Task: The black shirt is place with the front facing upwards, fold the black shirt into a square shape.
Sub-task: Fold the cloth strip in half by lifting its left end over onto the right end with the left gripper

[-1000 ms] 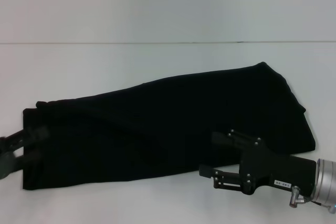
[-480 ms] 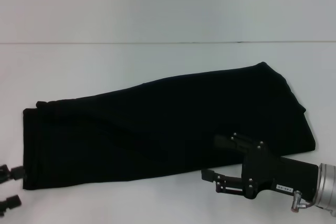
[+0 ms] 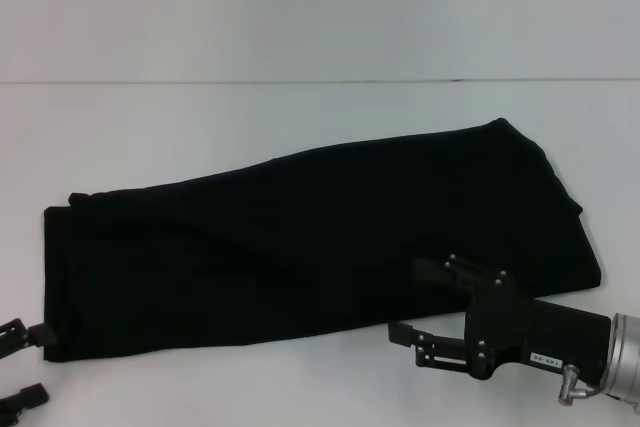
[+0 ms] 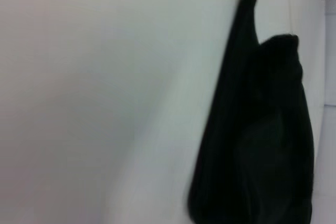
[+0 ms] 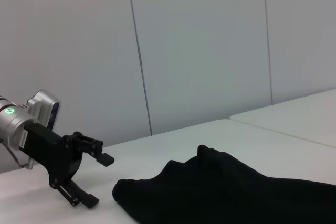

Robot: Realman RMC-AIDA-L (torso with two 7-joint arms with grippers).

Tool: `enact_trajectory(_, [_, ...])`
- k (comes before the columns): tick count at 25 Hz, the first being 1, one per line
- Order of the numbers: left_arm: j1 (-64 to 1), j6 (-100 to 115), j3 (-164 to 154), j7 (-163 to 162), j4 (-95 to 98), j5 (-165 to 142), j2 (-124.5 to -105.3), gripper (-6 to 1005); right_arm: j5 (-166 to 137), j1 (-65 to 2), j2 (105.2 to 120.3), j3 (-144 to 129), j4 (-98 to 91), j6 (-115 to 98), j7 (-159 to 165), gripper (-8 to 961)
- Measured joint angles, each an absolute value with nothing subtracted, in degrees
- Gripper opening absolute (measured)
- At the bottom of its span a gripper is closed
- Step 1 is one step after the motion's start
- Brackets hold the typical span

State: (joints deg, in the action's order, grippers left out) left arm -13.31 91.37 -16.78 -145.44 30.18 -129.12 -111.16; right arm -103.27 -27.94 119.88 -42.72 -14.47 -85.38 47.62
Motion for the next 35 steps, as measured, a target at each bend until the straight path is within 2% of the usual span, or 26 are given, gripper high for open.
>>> enact_trajectory(23, [-15.1,87.5,-15.9,-145.9,28.0,-128.8,-111.28,870,-103.2,-28.0,119.97,-42.8,-14.6,-85.3,47.6,884])
enact_trajectory(35, [-17.6,84.4,-16.0,-145.6,27.2,-128.6,-112.12,863,-103.1,-27.9,119.97,-42.8,-14.5,-85.8,47.6,883])
